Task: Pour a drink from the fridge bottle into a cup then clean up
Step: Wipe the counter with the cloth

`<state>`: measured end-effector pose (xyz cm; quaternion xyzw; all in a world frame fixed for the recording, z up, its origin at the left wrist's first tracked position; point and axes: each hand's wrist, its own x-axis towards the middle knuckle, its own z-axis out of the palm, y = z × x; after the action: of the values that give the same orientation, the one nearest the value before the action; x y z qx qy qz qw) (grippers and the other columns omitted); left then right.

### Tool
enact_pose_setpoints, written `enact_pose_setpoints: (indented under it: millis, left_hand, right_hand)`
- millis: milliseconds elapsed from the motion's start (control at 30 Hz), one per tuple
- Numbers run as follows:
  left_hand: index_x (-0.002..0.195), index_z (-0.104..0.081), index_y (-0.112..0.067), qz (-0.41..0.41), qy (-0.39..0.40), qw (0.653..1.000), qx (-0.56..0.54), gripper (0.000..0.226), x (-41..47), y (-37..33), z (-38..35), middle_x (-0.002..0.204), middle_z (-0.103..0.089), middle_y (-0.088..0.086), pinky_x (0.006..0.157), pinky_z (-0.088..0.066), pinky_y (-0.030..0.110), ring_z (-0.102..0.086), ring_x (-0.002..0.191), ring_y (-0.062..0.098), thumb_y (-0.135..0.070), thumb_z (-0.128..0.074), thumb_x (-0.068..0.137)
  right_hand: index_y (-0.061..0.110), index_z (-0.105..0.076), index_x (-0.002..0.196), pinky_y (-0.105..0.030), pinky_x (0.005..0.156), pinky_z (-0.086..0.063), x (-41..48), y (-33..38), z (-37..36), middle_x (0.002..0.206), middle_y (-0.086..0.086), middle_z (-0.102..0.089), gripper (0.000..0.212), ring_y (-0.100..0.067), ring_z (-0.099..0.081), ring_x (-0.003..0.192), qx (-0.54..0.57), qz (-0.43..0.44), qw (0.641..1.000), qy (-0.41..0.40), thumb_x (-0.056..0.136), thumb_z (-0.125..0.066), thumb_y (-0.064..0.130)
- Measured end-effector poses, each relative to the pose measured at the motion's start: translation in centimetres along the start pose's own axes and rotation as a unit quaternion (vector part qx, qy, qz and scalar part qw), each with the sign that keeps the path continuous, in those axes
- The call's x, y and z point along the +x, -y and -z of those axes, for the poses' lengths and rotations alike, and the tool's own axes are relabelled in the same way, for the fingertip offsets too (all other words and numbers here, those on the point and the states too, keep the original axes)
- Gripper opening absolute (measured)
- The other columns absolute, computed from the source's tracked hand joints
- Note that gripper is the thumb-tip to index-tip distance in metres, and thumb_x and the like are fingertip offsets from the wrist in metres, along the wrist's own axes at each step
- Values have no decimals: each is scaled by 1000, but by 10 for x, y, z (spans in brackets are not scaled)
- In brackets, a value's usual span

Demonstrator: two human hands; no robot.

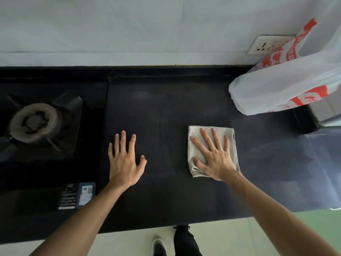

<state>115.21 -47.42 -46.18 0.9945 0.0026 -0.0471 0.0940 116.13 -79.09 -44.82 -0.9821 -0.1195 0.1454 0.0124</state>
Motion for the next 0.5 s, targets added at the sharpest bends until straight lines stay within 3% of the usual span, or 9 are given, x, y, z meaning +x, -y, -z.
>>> enact_pose_setpoints:
  millis: [233,500]
  left_hand:
    - [155,-24,-20,17,14,1000,0,81,3,0,-2,166,-8,12,123,-11,54,-3,154,31,-56,-31,83]
    - [154,-26,-23,31,13,999,-6,79,3,-1,-1,167,-9,8,123,-11,52,-2,154,26,-53,-37,82]
  right_hand:
    - [51,15,150,-69,115,1,96,3,26,164,5,18,72,-33,18,150,-2,16,1000,-5,84,-5,73]
    - [43,16,152,-73,111,6,166,53,40,164,-3,21,74,-40,21,148,5,58,998,-3,89,-8,71]
